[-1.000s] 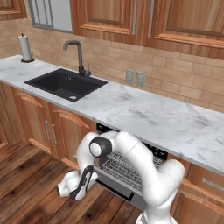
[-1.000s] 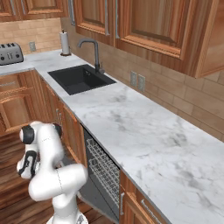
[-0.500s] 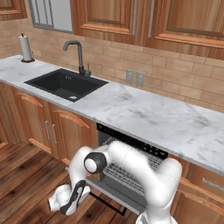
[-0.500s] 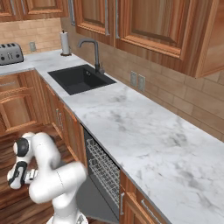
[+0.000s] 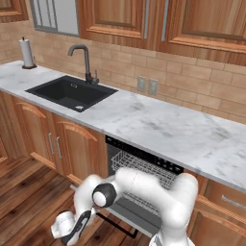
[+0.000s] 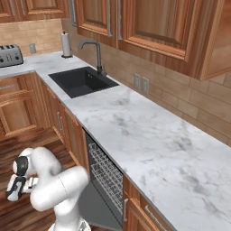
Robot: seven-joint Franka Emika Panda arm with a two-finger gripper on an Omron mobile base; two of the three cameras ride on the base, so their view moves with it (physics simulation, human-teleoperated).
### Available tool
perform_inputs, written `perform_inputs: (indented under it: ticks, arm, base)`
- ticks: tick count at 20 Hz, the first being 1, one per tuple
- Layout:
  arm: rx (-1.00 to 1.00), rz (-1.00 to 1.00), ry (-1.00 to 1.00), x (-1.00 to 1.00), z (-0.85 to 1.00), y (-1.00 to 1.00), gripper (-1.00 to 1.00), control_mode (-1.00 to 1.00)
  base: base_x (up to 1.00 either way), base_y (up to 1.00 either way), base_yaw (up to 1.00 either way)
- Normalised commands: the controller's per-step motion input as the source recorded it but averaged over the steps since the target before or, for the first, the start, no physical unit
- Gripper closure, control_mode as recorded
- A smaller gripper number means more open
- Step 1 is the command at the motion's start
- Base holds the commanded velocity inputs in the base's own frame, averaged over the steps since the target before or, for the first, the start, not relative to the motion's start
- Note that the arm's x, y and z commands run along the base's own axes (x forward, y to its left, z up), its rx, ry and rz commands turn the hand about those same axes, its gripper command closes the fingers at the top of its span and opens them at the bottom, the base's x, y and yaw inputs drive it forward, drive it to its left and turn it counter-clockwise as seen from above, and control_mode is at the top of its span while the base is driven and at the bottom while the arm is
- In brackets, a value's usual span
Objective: Open the dishwasher door and pull out the top rack.
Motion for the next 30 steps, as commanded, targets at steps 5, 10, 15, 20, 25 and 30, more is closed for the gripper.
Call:
perform_inputs:
  ticks: [5,10,15,20,25,30]
  arm:
    - [0.08,0.00,0.00,-0.42,-0.44,0.20,-1.00,-1.00]
    - [0.26,0.00,0.07,-0.66,-0.02,0.14,-1.00,-1.00]
    - [0.34,0.00,0.16,-0.56,0.00,0.12,-1.00,-1.00]
    - [0.27,0.05,0.02,-0.47,0.45,0.02,-1.00,-1.00]
    - [0.24,0.08,-0.01,-0.25,0.98,0.00,-1.00,-1.00]
    - [0.24,0.07,-0.01,-0.05,1.00,-0.02,-1.00,-1.00]
  base:
    - [0.00,0.00,0.00]
    - [0.00,0.00,0.00]
    - [0.00,0.00,0.00]
    - [0.00,0.00,0.00]
    - [0.00,0.00,0.00]
    - [0.00,0.00,0.00]
